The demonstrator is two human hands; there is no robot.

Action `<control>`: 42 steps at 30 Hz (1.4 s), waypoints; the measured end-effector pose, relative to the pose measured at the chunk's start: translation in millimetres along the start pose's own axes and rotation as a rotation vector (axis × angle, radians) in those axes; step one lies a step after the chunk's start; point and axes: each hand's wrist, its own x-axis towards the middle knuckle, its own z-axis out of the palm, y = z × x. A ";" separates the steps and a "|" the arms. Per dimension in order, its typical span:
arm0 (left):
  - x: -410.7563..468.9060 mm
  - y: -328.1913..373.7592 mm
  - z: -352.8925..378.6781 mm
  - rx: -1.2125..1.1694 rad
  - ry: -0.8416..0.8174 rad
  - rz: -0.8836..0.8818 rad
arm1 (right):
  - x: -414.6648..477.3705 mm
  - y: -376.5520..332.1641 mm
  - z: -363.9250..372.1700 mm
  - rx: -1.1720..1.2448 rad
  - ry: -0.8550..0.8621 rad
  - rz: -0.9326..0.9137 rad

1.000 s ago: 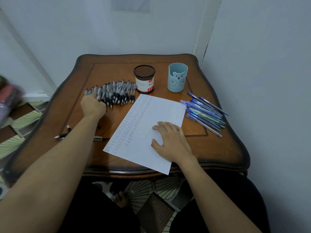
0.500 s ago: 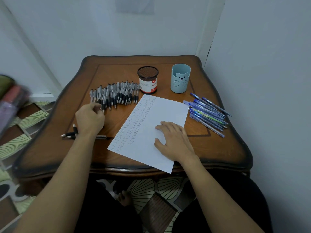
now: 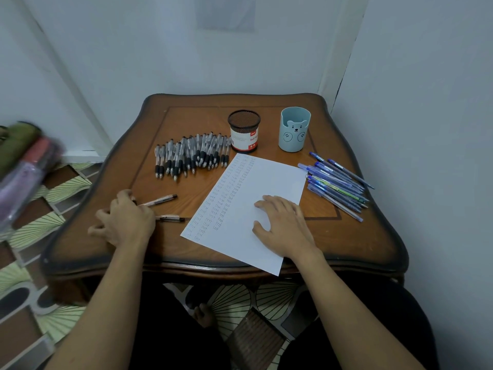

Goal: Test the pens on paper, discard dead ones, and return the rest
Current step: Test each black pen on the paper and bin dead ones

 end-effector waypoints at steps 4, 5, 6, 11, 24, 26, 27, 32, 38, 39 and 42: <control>-5.6 2.6 -3.8 -0.133 0.136 0.154 | 0.7 0.5 -0.4 0.000 0.001 0.000; -8.0 5.8 -5.8 -0.199 0.154 0.200 | 0.8 0.5 -0.3 0.000 0.002 0.002; -11.0 10.6 -9.2 -0.263 0.157 0.238 | 0.8 0.5 -0.1 -0.002 0.000 0.003; -17.0 30.5 -17.5 -0.514 0.123 0.473 | 0.9 0.9 1.2 0.000 0.007 -0.002; -37.9 60.9 -2.0 -1.189 -0.478 0.150 | 0.5 0.8 1.2 0.010 0.014 -0.005; -40.6 61.5 -0.4 -1.184 -0.499 0.135 | 0.2 0.7 1.0 0.016 0.022 -0.008; -43.1 62.1 -1.0 -1.203 -0.522 0.114 | 0.0 0.6 0.8 0.015 0.023 -0.008; -50.6 61.8 1.9 -1.067 -0.552 0.197 | 0.5 1.0 1.5 0.009 0.022 -0.007; -51.6 63.4 0.1 -1.011 -0.384 0.393 | 0.6 1.2 2.1 0.004 0.026 -0.009; -52.0 62.3 -1.6 -1.008 -0.409 0.436 | 0.6 1.1 1.9 0.003 0.026 -0.008; -53.3 61.4 -3.4 -0.992 -0.487 0.526 | 0.8 1.5 2.1 -0.002 0.021 -0.003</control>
